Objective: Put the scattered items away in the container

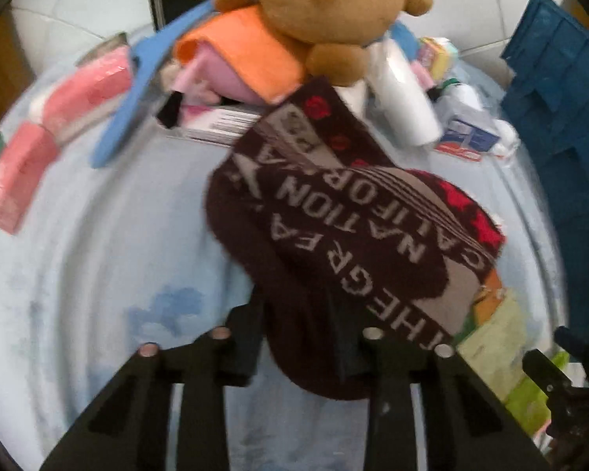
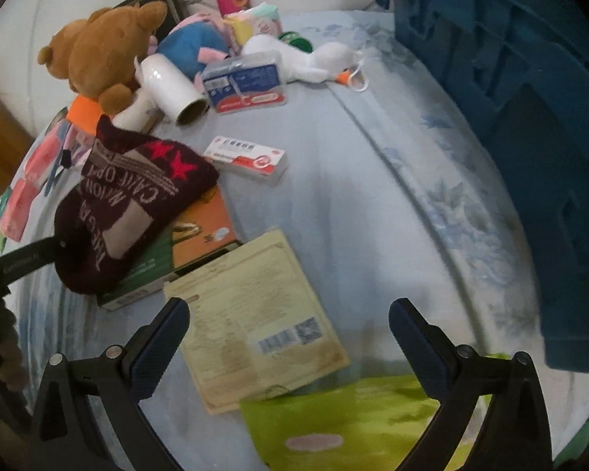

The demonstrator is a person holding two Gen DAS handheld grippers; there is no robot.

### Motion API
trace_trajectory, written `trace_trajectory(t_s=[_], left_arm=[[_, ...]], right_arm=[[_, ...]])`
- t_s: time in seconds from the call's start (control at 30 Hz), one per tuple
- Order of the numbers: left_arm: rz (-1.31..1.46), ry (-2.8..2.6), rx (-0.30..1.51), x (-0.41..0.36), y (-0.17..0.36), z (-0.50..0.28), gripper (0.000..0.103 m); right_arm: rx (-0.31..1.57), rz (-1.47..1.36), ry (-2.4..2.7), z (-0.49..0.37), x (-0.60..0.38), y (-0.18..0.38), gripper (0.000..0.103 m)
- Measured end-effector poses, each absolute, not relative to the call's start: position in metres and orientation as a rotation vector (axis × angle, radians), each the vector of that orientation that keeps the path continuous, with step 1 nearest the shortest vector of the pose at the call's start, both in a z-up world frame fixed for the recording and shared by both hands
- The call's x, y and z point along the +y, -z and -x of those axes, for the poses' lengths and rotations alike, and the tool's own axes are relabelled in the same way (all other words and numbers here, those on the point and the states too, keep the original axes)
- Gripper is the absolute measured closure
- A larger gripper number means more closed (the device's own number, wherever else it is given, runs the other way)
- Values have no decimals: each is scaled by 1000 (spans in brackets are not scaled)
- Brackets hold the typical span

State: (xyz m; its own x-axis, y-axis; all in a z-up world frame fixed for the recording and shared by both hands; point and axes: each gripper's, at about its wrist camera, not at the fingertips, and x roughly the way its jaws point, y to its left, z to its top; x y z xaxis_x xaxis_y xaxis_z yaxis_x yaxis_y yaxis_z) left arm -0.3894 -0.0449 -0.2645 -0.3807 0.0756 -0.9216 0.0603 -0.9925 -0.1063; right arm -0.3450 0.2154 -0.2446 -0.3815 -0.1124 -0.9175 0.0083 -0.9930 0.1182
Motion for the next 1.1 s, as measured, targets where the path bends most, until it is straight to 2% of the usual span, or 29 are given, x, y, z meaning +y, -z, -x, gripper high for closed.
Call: trace_trajectory(t_s=[0.1, 0.17, 0.27, 0.33, 0.4, 0.47, 0.53, 0.57, 0.63, 0.67, 0.7, 0.73, 0.83, 0.87, 0.9, 0.93, 0.97, 1.0, 1.1], left_arm=[[1801, -2646, -157, -68, 263, 386, 85], [1853, -2717, -71, -87, 262, 380, 95], [1950, -2802, 37, -126, 262, 367, 95], [1979, -2807, 1, -144, 259, 361, 95], [1955, -2810, -47, -144, 253, 359, 95], [1932, -2807, -96, -144, 246, 357, 95], [1912, -2763, -157, -133, 241, 359, 93], [1900, -2735, -168, -124, 241, 361, 88], [1877, -2684, -188, -106, 242, 366, 72], [1871, -2669, -182, -98, 243, 368, 52], [1863, -2665, -173, -88, 244, 371, 37], [1855, -2661, -164, -78, 244, 373, 34], [1872, -2661, -127, -60, 250, 381, 33], [1882, -2661, -118, -57, 253, 384, 33], [1895, -2658, -127, -58, 257, 386, 41], [1915, -2644, -144, -60, 261, 388, 51], [1930, -2634, -163, -62, 265, 389, 61], [1930, -2633, -178, -63, 266, 390, 61], [1916, -2634, -170, -64, 264, 389, 62]], right_arm=[[-138, -1707, 2509, 347, 203, 246, 0], [-141, -1697, 2495, 349, 195, 245, 0], [-119, -1667, 2490, 353, 183, 240, 1], [-94, -1651, 2491, 358, 178, 237, 7], [-73, -1645, 2493, 365, 176, 235, 26], [-55, -1645, 2491, 373, 176, 233, 35], [-36, -1648, 2489, 380, 180, 233, 36], [-26, -1650, 2488, 384, 182, 233, 38], [-9, -1655, 2486, 391, 187, 234, 40], [-9, -1657, 2485, 394, 191, 234, 40], [-9, -1660, 2482, 396, 196, 234, 40], [-8, -1663, 2476, 399, 199, 234, 40], [1, -1665, 2437, 406, 201, 237, 40], [8, -1663, 2419, 407, 198, 239, 43], [13, -1660, 2401, 408, 195, 241, 49], [15, -1654, 2384, 408, 191, 242, 51], [14, -1647, 2367, 409, 187, 243, 58], [11, -1635, 2356, 409, 183, 244, 70], [10, -1599, 2334, 412, 170, 242, 72]])
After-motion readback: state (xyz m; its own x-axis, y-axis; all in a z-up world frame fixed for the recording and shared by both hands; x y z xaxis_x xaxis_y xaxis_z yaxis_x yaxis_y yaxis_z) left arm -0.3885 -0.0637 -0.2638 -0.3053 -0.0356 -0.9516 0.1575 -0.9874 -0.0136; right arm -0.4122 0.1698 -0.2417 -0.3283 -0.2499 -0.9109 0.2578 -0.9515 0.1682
